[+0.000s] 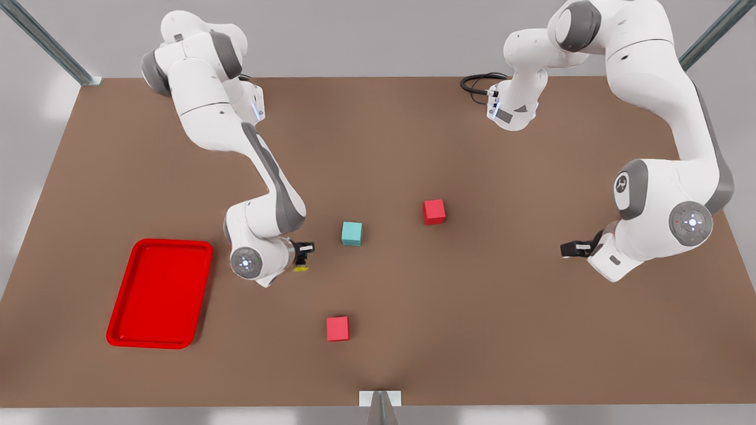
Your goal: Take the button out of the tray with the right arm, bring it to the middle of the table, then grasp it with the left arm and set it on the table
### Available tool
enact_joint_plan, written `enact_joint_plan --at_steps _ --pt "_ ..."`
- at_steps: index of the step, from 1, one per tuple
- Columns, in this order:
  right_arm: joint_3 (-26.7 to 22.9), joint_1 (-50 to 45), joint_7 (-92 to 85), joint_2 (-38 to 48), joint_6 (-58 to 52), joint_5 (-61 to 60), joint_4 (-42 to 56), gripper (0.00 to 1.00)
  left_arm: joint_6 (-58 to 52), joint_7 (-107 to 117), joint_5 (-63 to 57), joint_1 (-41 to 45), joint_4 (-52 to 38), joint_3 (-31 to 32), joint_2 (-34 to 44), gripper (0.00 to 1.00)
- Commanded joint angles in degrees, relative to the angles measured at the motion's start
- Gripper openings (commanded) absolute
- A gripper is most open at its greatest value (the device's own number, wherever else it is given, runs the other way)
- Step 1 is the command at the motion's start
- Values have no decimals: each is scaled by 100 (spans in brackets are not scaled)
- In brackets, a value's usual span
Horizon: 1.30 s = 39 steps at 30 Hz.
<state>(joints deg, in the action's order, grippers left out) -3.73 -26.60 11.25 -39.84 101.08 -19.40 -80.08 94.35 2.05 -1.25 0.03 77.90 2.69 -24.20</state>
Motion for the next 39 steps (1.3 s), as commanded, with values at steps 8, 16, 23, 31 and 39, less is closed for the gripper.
enact_joint_plan --at_steps 8,16,23,31,39 --pt "-1622 -2069 3551 -1351 455 -2463 1478 42 672 -443 11 234 -653 127 -120 100" --pt "-1517 -2368 4158 -2995 2302 -3940 3007 70 417 -390 -33 14 -345 92 -155 100" --pt "-1596 -2139 4052 -1195 1230 -3009 1770 100 417 259 -200 189 -424 188 -173 100" --pt "-1253 1156 -1810 2770 -378 2063 -2143 100 970 1131 450 2220 -1224 382 -1342 100" --pt "628 2827 -1968 3378 -2215 2098 -790 100 1015 1649 389 2941 -1189 355 -1798 100"
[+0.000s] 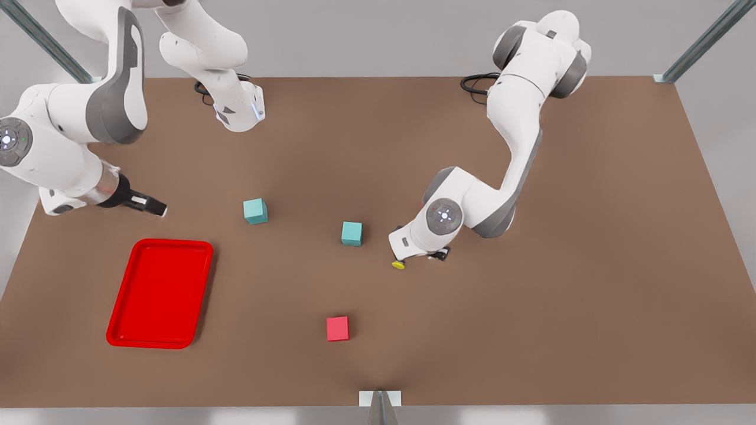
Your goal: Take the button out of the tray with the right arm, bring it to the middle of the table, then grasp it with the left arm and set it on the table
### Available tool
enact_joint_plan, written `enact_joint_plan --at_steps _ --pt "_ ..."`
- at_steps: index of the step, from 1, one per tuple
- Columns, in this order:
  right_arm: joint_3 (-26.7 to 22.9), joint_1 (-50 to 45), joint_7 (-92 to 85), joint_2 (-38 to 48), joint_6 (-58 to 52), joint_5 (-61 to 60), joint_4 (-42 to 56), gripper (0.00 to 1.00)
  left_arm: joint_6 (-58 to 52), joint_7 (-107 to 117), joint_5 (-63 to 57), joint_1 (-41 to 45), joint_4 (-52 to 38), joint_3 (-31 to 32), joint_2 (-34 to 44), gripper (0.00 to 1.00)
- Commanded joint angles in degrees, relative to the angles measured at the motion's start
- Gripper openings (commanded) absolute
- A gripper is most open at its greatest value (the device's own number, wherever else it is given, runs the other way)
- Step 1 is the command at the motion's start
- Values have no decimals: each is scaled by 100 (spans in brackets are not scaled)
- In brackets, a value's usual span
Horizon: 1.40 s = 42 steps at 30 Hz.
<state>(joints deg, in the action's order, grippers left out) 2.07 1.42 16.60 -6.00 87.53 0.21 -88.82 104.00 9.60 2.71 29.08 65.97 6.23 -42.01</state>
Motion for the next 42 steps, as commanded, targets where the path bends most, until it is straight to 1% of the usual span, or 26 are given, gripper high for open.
enact_joint_plan --at_steps 1,2,3,5,6,7,8,9,11,12,14,16,19,22,23,25,27,28,33,42 --pt "48 60 -2522 -15 -992 164 101 100 76 929 -25 45 12 1 -114 99" --pt "57 7 -2478 -15 -1168 173 145 100 85 1157 -16 124 3 1 -114 99" --pt "48 25 -2460 -94 -1133 181 154 100 120 1272 -16 203 3 1 -149 99" --pt "48 -1 -2417 -401 -1054 392 470 100 129 1298 -16 239 -23 -8 -290 99" --pt "48 -45 -2399 -700 -747 410 514 100 138 1369 -25 283 -6 -17 -351 99" --pt "48 -45 -2390 -753 -456 392 523 100 164 1325 -86 283 3 -43 -395 99" --pt "48 -10 -2399 -753 -412 375 523 100 182 1298 -305 274 3 -34 -448 99" --pt "39 -37 -2390 -893 -333 348 883 100 182 1254 -446 256 38 -34 -457 99" --pt "39 -142 -1854 -1694 -342 348 2061 100 217 1246 -446 283 65 -34 -510 99" --pt "30 -89 -1863 -1694 -351 340 2053 100 357 1237 -499 283 82 -34 -597 99" --pt "22 -133 -1784 -1781 -359 357 2070 100 1192 1237 -543 300 715 -34 -518 99" --pt "39 -89 -1784 -1773 -184 287 1982 100 1289 956 -534 239 759 -17 -580 99" --pt "48 -89 -1801 -1773 -263 296 1965 100 1641 657 -534 309 768 -17 -756 99" --pt "48 -98 -1792 -1781 -236 313 1938 100 1729 639 -604 388 838 -26 -791 99" --pt "48 -98 -1792 -1781 -228 313 1930 100 1983 683 -745 423 1048 -17 -791 99" --pt "48 -98 -1810 -1790 -236 322 1921 100 2080 718 -956 459 1313 -26 -729 99" --pt "48 -89 -1801 -1799 -228 331 1921 100 2511 736 -1044 441 1752 -26 -606 99" --pt "48 -98 -1810 -1799 -228 322 1921 100 2511 736 -1044 432 1849 -34 -580 99" --pt "48 -107 -1810 -1816 -236 322 1912 100 2485 806 -1026 379 1761 -17 -492 99" --pt "48 -151 -1792 -1817 -245 331 1921 100 2704 815 -1035 388 1796 -34 -668 99"
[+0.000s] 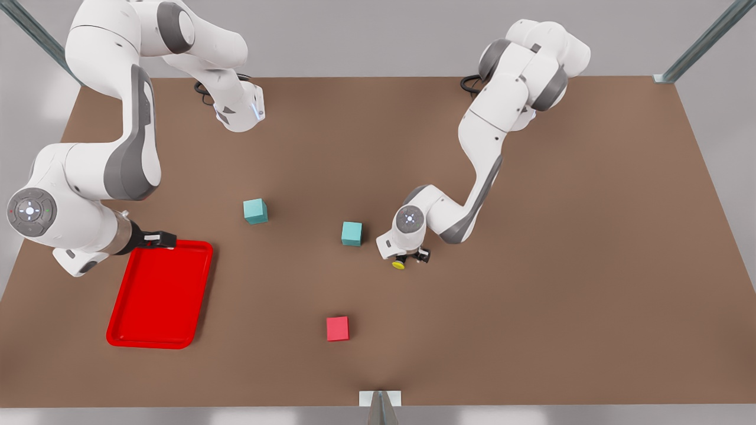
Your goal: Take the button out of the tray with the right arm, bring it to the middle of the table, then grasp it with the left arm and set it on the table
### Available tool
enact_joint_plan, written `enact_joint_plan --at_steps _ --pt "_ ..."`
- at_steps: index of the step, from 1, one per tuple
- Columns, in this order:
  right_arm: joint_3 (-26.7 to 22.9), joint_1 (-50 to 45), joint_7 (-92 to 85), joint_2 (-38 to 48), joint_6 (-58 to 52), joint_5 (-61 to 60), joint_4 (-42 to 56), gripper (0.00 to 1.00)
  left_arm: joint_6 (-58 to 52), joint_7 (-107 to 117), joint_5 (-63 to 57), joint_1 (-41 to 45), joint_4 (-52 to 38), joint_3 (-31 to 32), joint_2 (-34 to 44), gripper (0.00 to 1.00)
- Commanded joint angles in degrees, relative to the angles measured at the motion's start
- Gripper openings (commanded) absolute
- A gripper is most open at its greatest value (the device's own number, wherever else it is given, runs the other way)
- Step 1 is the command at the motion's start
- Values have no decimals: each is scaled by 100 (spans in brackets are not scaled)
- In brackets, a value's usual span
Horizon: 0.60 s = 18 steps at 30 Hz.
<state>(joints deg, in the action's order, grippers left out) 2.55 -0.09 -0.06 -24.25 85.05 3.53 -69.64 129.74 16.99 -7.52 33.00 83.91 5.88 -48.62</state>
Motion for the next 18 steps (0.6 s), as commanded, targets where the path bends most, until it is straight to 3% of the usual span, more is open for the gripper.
enact_joint_plan --at_steps 1,4,5,6,10,18 --pt "0 0 -126 -1 3 -1 3 100 130 85 -13 4 3 0 -7 99" --pt "0 0 -126 -1 -6 -1 3 100 130 85 -4 -4 -6 0 -16 96" --pt "0 0 -126 -1 -6 -1 3 100 130 85 -4 -4 -6 0 -16 75" --pt "0 0 -126 -1 -6 -1 3 100 130 93 -4 -4 -6 0 -16 63" --pt "0 -9 -143 8 -32 -1 3 100 122 261 22 -13 -15 0 -16 37" --pt "0 53 -187 -18 -24 -45 11 100 -722 287 -13 -619 -323 -17 230 38"
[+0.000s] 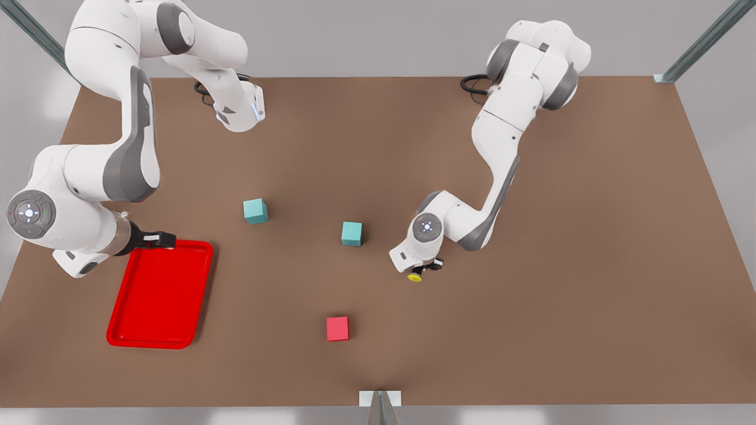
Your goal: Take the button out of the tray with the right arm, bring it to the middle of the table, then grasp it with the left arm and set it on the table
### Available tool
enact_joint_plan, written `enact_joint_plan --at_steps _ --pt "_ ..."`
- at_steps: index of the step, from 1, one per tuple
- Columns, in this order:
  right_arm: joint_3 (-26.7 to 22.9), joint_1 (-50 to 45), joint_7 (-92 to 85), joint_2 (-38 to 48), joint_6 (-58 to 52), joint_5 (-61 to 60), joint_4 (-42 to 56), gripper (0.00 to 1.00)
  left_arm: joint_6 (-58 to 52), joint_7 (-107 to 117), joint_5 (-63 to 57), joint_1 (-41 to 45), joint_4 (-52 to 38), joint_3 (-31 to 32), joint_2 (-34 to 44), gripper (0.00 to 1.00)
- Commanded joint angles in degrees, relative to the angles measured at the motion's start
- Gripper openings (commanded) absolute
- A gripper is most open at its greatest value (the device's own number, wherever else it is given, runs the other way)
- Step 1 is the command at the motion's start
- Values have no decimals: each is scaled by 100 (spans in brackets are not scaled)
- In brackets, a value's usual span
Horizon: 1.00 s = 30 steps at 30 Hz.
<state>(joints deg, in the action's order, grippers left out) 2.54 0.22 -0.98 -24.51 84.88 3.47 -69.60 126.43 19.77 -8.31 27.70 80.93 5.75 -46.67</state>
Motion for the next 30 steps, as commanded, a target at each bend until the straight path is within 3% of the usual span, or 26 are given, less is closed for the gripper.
enact_joint_plan --at_steps 1,8,13,15,18,21,24,28,30 --pt "1 -31 -86 8 2 5 0 100 -479 18 67 -194 -59 -21 35 38" --pt "1 -48 -51 16 -7 5 8 100 -1402 2134 58 -221 -692 -1022 263 38" --pt "1 -48 -51 -1 11 5 -1 100 -1296 6081 -1831 245 -912 -1260 -132 38" --pt "1 -48 -51 -1 28 5 -1 100 -374 8279 -2359 219 -903 -1269 -396 38" --pt "1 -48 -51 -1 20 5 -1 100 488 9615 -2368 52 -850 -1313 -466 38" --pt "1 -119 -34 -1 28 5 8 100 541 10248 -2386 623 -894 -2481 -870 38" --pt "1 -127 -25 -10 55 -13 -1 100 602 11224 -2553 798 -877 -2754 -1090 38" --pt "1 -110 -25 -89 90 -22 8 100 365 11962 -2553 1467 -842 -3756 -1486 35" --pt "1 -136 -16 -89 248 -48 -1 100 -355 12129 -2553 1914 -842 -4125 -1697 35"
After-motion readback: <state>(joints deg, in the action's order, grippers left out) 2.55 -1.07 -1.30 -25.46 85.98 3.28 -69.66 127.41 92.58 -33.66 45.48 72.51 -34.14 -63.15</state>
